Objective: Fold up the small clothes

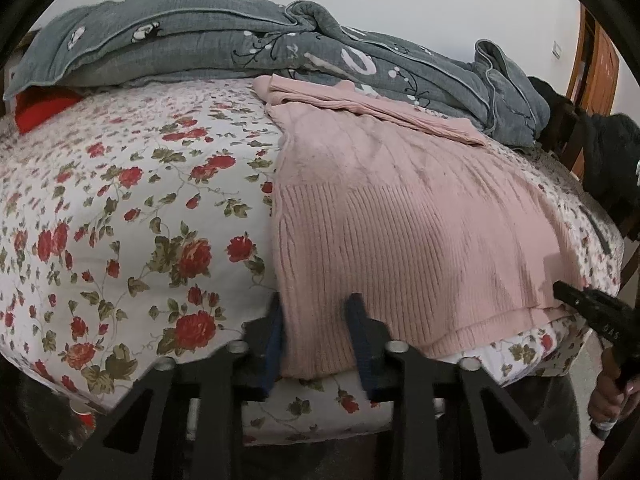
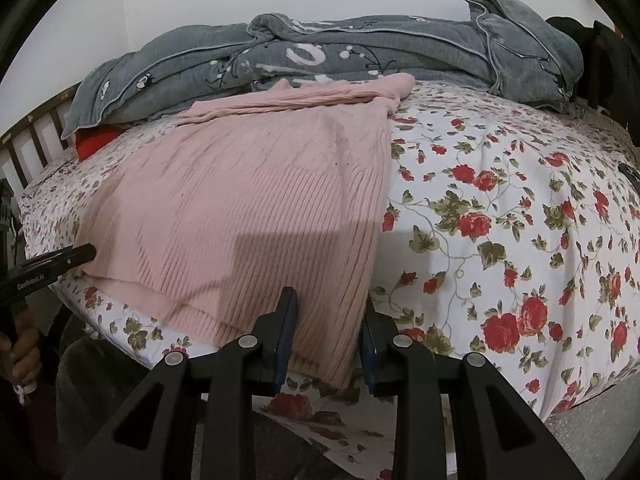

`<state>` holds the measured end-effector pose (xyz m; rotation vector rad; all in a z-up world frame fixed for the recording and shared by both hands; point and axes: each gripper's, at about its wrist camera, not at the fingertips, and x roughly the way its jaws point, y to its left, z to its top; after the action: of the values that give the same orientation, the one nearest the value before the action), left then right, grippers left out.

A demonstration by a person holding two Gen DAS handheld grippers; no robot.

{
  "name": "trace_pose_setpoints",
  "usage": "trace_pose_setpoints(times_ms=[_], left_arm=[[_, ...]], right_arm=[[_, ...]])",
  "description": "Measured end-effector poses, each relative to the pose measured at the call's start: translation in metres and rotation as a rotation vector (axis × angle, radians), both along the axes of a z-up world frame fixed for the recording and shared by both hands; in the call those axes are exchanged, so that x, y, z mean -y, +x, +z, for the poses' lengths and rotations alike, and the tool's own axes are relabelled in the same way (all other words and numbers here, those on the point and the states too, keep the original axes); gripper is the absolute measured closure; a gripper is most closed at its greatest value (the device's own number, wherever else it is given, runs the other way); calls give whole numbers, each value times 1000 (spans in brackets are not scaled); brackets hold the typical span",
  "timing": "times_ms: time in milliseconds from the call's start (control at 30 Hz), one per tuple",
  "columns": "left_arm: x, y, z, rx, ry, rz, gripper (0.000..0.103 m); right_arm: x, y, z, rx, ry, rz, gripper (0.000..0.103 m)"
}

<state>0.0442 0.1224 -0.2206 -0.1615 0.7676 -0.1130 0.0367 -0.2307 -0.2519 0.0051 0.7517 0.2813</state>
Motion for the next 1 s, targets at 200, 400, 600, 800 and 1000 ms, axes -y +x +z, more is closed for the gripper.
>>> trace_pose_setpoints(times_ms=[200,400,600,800,1000], left_arm=[[-10,5,1,-32,-88,-10,96],[-12,0,20,-14,-96,-26,96],[-21,-8,45,15,-154,-29,97],[-29,-13,73,56,-211,-11,97],[-33,-6,100,79,-256,-13,97]], right_arm=[[0,1,2,-18,5,-17,81],[7,0,9,-46,60,-35,97],[25,-7,30,-54,197,-56,98],[38,-10,61,-30,292,-54,98],[42,-2,94,-4,364,-43,98]])
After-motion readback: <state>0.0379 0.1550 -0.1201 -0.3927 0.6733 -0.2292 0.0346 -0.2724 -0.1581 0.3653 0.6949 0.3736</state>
